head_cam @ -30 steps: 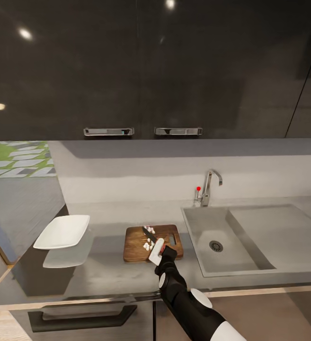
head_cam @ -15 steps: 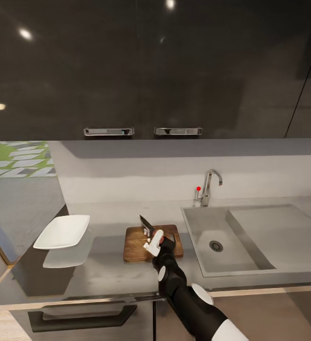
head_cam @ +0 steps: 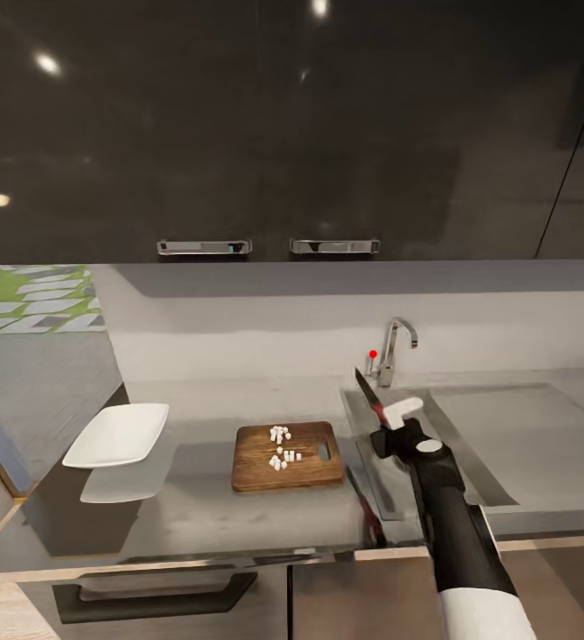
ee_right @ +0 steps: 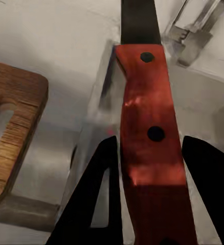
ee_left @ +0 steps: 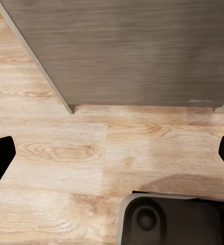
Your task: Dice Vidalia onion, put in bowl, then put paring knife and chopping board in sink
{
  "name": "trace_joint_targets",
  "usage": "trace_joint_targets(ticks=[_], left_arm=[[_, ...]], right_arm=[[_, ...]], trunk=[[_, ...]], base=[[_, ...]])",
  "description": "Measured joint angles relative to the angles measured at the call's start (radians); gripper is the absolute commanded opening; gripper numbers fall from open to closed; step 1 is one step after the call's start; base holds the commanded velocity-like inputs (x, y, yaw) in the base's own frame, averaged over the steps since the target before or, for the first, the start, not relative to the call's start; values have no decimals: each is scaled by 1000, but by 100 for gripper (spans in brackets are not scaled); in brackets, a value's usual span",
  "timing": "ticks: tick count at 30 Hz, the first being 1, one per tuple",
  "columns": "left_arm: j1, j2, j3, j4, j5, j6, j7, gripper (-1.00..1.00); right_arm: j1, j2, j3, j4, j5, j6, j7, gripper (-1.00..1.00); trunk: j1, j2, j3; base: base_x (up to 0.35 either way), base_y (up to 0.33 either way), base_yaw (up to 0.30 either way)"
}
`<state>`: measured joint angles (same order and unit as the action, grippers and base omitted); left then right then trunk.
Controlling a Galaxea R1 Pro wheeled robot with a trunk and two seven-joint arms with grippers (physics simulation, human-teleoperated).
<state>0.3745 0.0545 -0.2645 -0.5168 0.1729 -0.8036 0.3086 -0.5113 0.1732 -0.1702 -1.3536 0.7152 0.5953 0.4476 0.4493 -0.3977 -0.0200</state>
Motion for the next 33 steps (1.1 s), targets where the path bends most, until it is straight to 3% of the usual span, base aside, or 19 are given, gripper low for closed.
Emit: trace_joint_targets(ticks=[5, 7, 19, 24, 33], left_arm=[[0, 0, 0, 0, 0, 0, 0, 100], [0, 1, 0, 0, 0, 0, 0, 100], [0, 1, 0, 0, 1, 0, 0, 100], [0, 1, 0, 0, 1, 0, 0, 100], [0, 0, 0, 0, 0, 0, 0, 100]], right_arm=[[0, 0, -131, 3, -3, 0, 29, -100], [0, -1, -163, 10, -4, 1, 29, -100], [0, 0, -182, 107, -4, 11, 16, -100], [0, 0, -293, 136, -3, 10, 17, -100], [0, -2, -314, 222, -4, 5, -9, -100]], trunk=[[0, 0, 0], [0, 0, 0], [-1, 0, -2], [0, 0, -9], [0, 0, -23]], base=[[0, 0, 0], [0, 0, 0], [193, 0, 0], [59, -1, 0], [1, -146, 0]])
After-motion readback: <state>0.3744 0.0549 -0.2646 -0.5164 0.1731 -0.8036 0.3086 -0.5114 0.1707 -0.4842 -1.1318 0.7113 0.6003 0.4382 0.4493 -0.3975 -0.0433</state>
